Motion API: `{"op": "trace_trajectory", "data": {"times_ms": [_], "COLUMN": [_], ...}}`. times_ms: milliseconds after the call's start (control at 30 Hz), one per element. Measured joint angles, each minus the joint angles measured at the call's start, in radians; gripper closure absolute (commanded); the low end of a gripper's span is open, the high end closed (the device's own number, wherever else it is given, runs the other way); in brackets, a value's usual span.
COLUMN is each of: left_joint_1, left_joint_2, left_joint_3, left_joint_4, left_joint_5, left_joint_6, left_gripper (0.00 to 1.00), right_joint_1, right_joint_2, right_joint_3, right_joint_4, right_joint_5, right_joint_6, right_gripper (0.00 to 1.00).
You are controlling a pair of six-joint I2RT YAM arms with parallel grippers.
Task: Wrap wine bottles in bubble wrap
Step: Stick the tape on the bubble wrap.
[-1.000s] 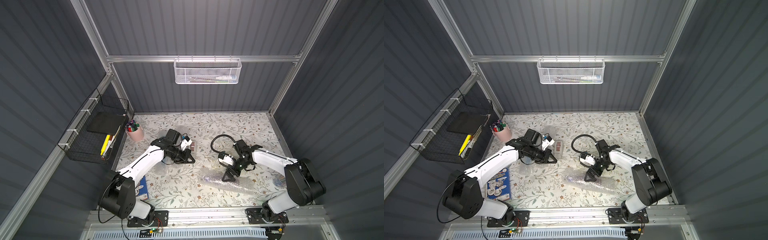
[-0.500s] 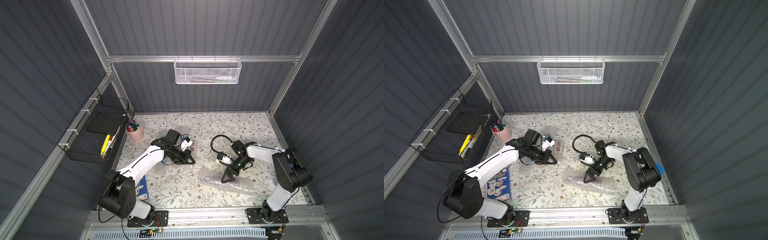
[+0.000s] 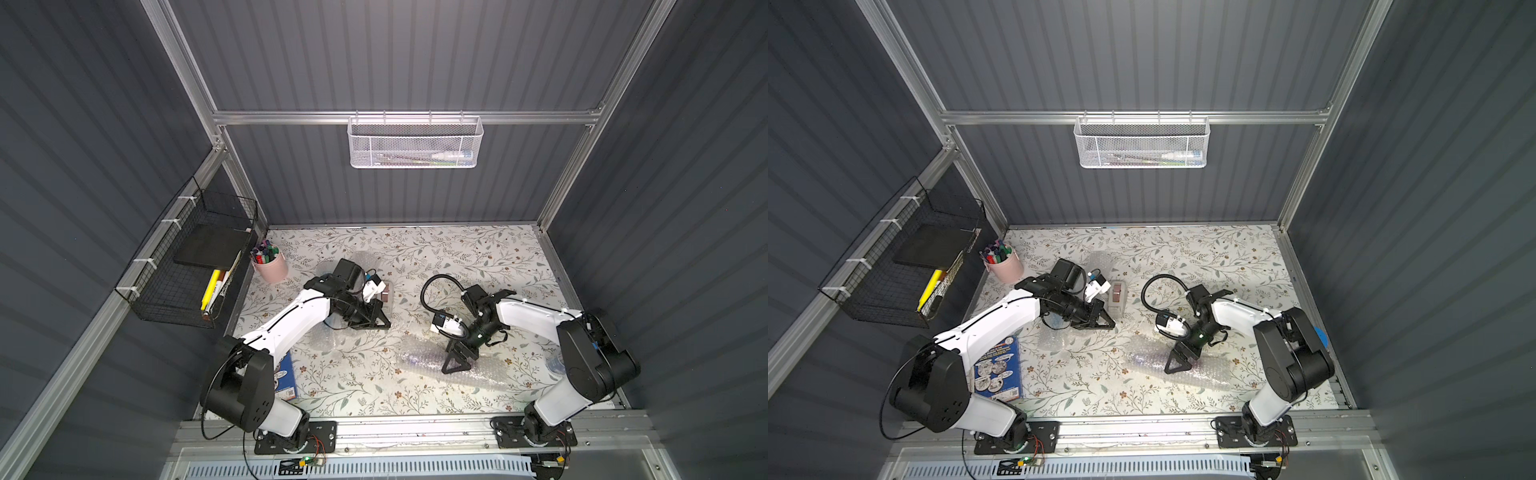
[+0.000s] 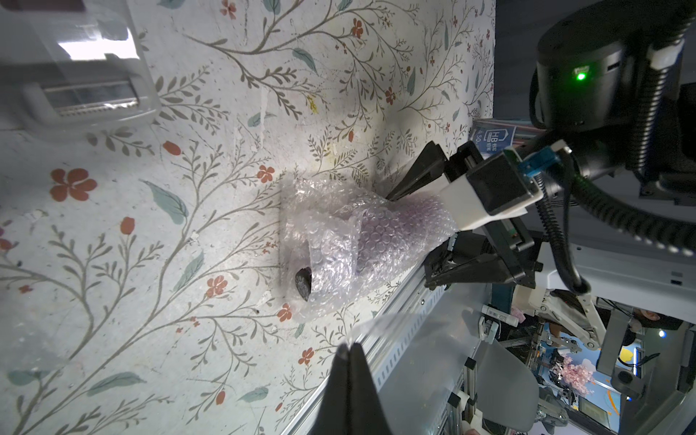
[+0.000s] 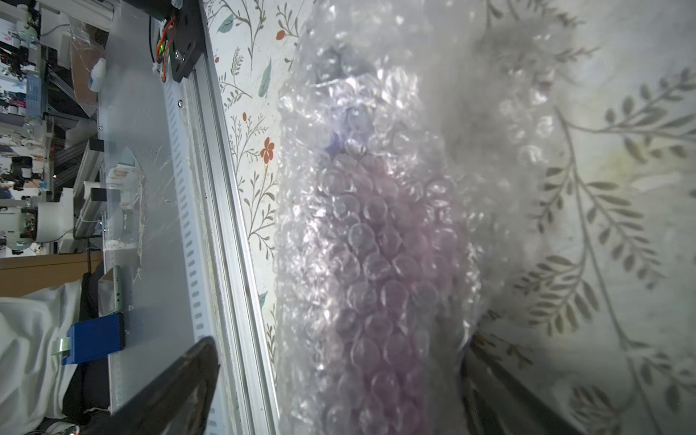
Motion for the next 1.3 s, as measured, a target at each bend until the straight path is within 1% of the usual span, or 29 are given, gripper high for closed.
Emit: {"op": "trace_trajectory", "data": {"times_ms": [133,233,333,400,433,467,767,833,1000,1133,1300], "left_joint_1": [0.000,0.000,0.000,0.000,0.000,0.000,0.000,0.000,0.000,0.000,0.000], "left_joint_2": [0.002,0.007,0.015,0.018,0.018,0.020,0.043,0.046,0.048,0.048,0.058], "left_joint_3": [0.001,0.002,0.002,0.002,0.002,0.002,0.002,0.002,0.007,0.026,0.052], "left_joint_4": [0.000,0.000,0.001,0.002,0.002,0.004,0.012,0.012,0.011,0.011,0.011], "left_joint_5": [0.000,0.001,0.004,0.007,0.008,0.010,0.023,0.023,0.023,0.023,0.022], "left_joint_6": [0.000,0.000,0.000,0.000,0.000,0.000,0.000,0.000,0.000,0.000,-0.001], "left_gripper": [1.00,1.00,1.00,1.00,1.00,1.00,1.00,1.00,1.00,1.00,1.00], "right_joint_1": [0.024,0.056,0.098,0.128,0.143,0.161,0.296,0.328,0.412,0.475,0.520], "right_joint_2": [-0.042,-0.079,-0.120,-0.142,-0.151,-0.159,-0.253,-0.256,-0.267,-0.264,-0.220], "right_joint_3": [-0.027,-0.036,-0.062,-0.077,-0.082,-0.085,-0.126,-0.126,-0.132,-0.138,-0.135], "right_joint_4": [0.020,0.036,0.072,0.092,0.101,0.109,0.174,0.186,0.238,0.317,0.439], "right_joint_5": [0.031,0.077,0.138,0.186,0.212,0.245,0.440,0.477,0.579,0.670,0.759], "right_joint_6": [0.002,0.008,0.016,0.020,0.023,0.028,0.038,0.038,0.031,0.005,-0.044], "right_gripper": [0.10,0.13,0.18,0.27,0.35,0.39,0.43,0.45,0.46,0.46,0.46]}}
